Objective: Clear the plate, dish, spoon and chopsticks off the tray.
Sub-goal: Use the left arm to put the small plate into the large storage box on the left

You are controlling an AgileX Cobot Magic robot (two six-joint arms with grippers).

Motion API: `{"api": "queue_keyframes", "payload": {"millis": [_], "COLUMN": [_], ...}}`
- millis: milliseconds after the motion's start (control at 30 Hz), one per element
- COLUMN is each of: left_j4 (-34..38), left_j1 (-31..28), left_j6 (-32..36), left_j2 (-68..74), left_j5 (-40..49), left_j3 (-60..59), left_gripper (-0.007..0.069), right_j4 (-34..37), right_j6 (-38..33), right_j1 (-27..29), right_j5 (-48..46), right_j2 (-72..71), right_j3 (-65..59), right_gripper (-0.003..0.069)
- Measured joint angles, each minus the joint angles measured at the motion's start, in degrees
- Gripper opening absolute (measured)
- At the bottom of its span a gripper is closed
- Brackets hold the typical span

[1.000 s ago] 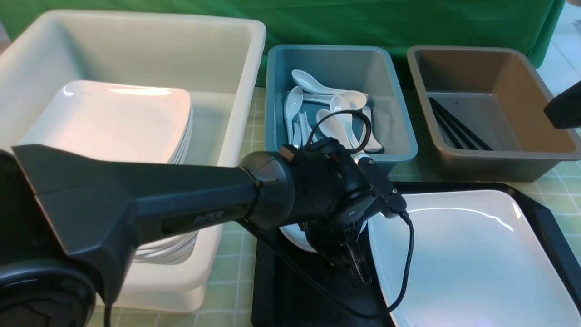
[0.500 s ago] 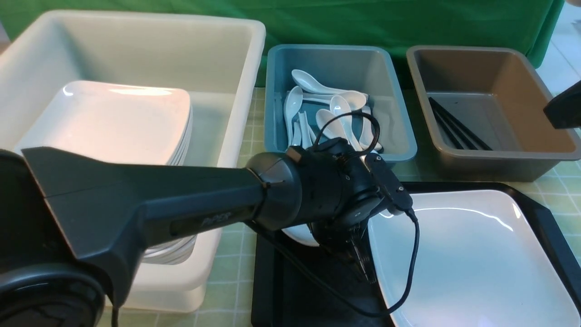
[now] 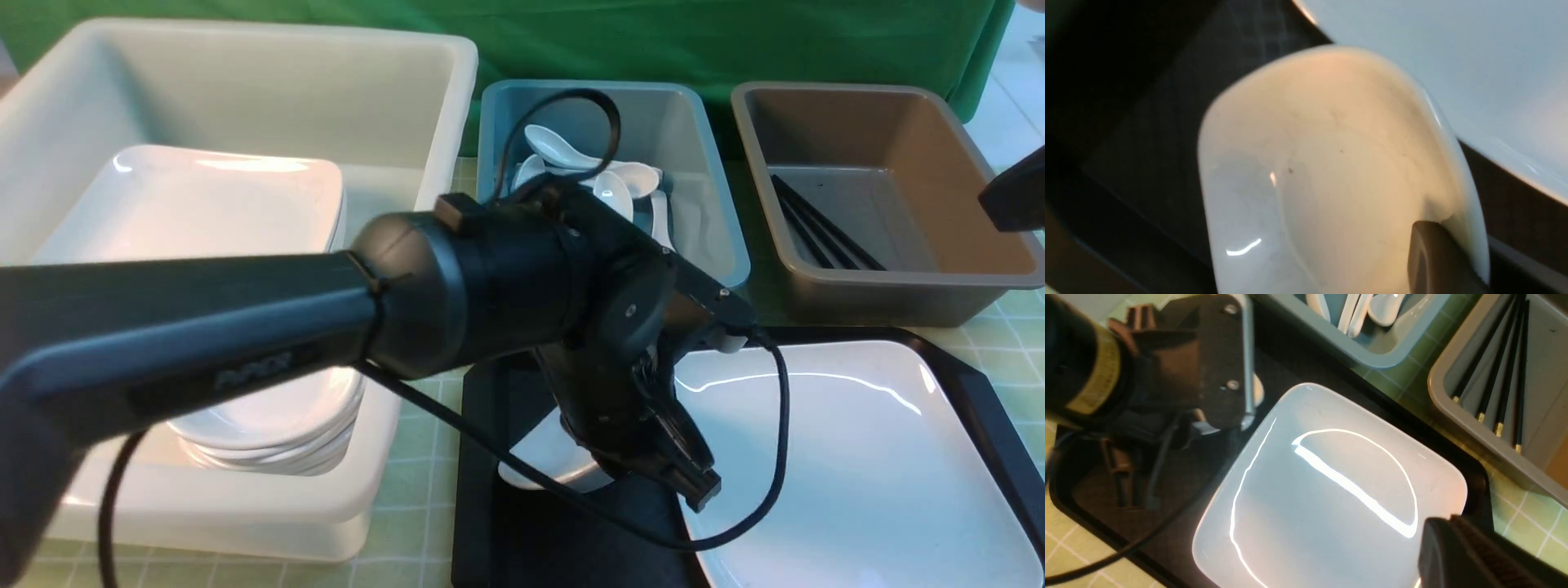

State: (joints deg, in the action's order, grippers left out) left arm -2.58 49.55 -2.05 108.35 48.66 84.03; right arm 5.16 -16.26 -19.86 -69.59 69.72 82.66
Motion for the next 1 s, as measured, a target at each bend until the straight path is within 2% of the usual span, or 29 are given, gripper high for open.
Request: {"api": "queue_keyframes", "payload": {"millis": [233, 367, 433, 567, 633, 700, 767, 867, 1000], "left_j4": [0.8, 1.2, -0.7, -14.0, -17.2, -19.5, -19.1, -18.3, -15.4], "left_j1": [0.0, 0.0, -0.1, -2.6, -4.1, -8.4, -11.6, -15.0, -17.8], "left_j6": [-1.1, -2.2, -4.1, -14.6, -17.1, -20.2, -21.4, -23.2, -23.9], "left_j2": [-6.4, -14.7, -18.1, -25.4, -27.0, -29.3, -30.1, -30.3, -28.9], "left_j5": [1.0, 1.2, 2.0, 11.0, 14.5, 19.8, 20.8, 20.8, 16.0], "left_j3": [-0.4, 0.4, 2.3, 8.1, 8.8, 8.0, 5.8, 1.2, -5.9], "left_gripper": [0.0004, 0.0004, 0.0004, 0.0004, 0.0004, 0.0004, 0.0004, 0.0004, 0.0004], "right_j4": [1.9, 2.7, 4.4, 15.3, 18.5, 20.1, 19.4, 17.7, 17.2], "right_j6": [0.1, 0.1, -0.3, -5.3, -7.0, -7.4, -6.9, -5.8, -5.5], "right_j1": [0.0, 0.0, 0.0, -0.3, -1.5, -6.2, -10.1, -16.0, -20.4], "right_j5": [-0.1, -0.2, -0.1, 0.3, 0.4, 1.5, 2.3, 2.8, 3.1], "right_j2": [-2.8, -5.9, -6.3, -3.6, -1.7, 3.9, 7.7, 13.4, 18.8], "right_j3": [0.0, 0.0, 0.0, 0.2, 0.8, 3.6, 6.1, 10.7, 14.0], "right_gripper": [-0.0005, -0.0005, -0.0005, -0.0005, -0.0005, -0.0005, -0.0005, -0.0005, -0.0004]}}
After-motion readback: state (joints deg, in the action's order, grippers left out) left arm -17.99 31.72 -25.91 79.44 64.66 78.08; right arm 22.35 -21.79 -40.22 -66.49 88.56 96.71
